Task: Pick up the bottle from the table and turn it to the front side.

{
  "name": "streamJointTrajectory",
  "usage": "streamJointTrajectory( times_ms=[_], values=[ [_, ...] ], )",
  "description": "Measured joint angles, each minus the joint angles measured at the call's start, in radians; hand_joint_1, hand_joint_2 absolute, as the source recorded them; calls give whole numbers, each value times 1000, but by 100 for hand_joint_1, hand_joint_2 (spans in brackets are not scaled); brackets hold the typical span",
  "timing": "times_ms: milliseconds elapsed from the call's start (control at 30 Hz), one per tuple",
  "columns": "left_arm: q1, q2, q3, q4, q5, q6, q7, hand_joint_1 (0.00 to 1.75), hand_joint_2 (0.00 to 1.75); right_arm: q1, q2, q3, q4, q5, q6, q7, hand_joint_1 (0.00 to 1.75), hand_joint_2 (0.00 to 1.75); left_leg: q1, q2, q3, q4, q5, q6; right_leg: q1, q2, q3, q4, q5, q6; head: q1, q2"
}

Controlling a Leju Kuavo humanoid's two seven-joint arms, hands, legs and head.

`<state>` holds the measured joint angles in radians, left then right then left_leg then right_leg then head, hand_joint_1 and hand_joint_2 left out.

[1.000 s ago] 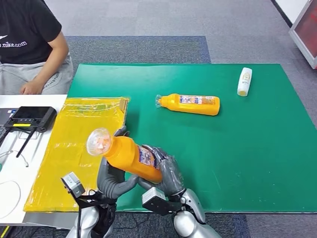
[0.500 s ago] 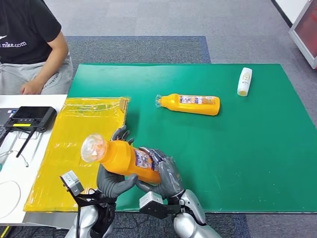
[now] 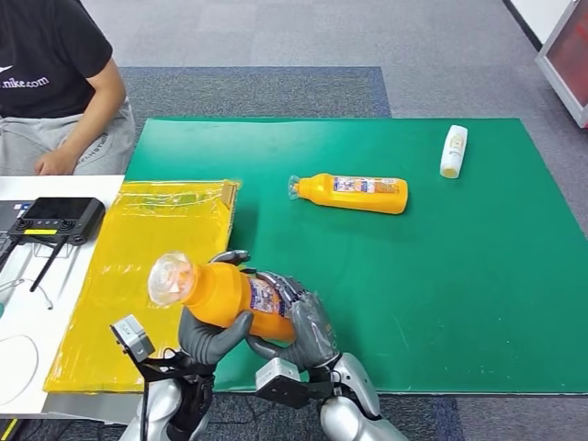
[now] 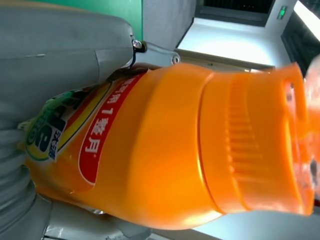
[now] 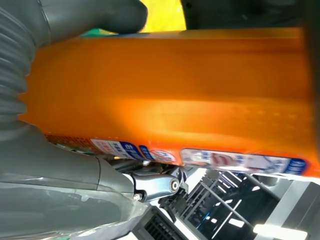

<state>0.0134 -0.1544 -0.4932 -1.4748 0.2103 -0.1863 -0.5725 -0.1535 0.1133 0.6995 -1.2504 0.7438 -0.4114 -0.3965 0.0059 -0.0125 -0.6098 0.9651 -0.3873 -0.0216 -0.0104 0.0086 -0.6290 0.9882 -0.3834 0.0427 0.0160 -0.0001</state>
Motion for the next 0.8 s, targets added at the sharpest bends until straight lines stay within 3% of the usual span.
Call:
streamJointTrajectory(
  times_ms=[400, 600, 800],
  values=[
    [1, 0, 20, -6, -71, 56, -6, 175, 175, 15, 0, 3, -10, -56, 22, -3, 0, 175, 0, 0, 0, 0, 0, 0, 0, 0, 0, 0, 0, 0, 0, 0],
    [1, 21, 47, -10, -282, 226, 50, 175, 175, 23, 1, -16, -10, -123, 30, -10, 0, 175, 0, 0, 0, 0, 0, 0, 0, 0, 0, 0, 0, 0, 0, 0],
    [1, 101, 110, -10, -584, 332, 117, 175, 175, 60, 2, -67, -10, -175, 39, -22, 0, 175, 0, 0, 0, 0, 1, -1, 1, 0, -1, 0, 0, -1, 0, 0]
  ],
)
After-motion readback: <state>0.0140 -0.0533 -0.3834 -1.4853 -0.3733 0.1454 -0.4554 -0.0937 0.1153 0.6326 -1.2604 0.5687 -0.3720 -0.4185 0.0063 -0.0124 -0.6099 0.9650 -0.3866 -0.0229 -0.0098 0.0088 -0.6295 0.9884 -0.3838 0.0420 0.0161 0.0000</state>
